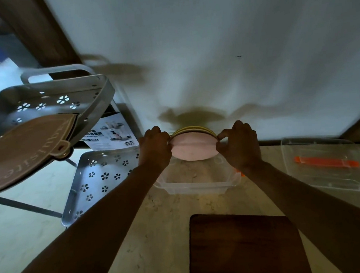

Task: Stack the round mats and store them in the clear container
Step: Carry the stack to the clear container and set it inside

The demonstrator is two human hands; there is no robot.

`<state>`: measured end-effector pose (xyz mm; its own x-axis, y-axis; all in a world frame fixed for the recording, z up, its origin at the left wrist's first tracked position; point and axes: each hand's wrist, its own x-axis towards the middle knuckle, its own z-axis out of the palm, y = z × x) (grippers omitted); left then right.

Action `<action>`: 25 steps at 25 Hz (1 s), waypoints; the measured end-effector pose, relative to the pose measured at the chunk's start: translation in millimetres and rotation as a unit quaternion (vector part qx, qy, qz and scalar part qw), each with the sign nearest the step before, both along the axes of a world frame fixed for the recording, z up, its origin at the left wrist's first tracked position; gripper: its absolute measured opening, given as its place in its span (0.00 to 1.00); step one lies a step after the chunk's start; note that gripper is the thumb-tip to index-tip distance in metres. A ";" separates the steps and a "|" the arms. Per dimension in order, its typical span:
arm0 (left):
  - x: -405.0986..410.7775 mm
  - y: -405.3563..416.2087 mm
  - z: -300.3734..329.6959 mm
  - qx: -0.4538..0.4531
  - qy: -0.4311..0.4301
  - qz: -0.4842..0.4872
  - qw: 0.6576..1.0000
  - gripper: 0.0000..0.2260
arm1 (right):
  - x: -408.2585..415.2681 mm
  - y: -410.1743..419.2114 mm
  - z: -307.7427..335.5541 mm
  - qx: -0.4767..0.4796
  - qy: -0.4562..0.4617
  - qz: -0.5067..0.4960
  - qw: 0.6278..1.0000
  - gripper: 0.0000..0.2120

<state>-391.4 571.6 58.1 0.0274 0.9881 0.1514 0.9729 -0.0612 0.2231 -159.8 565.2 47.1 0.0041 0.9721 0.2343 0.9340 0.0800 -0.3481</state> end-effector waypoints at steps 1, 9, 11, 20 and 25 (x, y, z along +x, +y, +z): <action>0.2 -0.1 -1.4 0.004 -0.005 0.000 1.000 0.08 | -0.6 -0.2 -0.4 -0.004 0.017 -0.003 1.000 0.09; 5.4 6.8 -5.2 0.029 -0.049 0.004 0.998 0.07 | -3.7 12.5 0.3 -0.015 0.021 0.000 1.000 0.10; 6.6 13.7 -6.1 0.028 -0.043 0.006 0.999 0.07 | -3.3 17.3 -0.2 -0.014 0.015 -0.001 1.000 0.10; 6.4 29.4 -5.4 0.001 -0.062 0.031 0.998 0.08 | -5.1 29.1 -2.2 -0.001 -0.009 -0.018 1.000 0.09; 5.6 30.6 1.3 -0.034 -0.075 0.024 0.996 0.07 | -4.4 30.7 2.8 -0.017 0.018 -0.034 0.999 0.11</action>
<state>-385.8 602.2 59.4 -0.0387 0.9958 0.0828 0.9294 0.0054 0.3691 -164.2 595.9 49.9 0.0783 0.9769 0.1987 0.9236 0.0040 -0.3834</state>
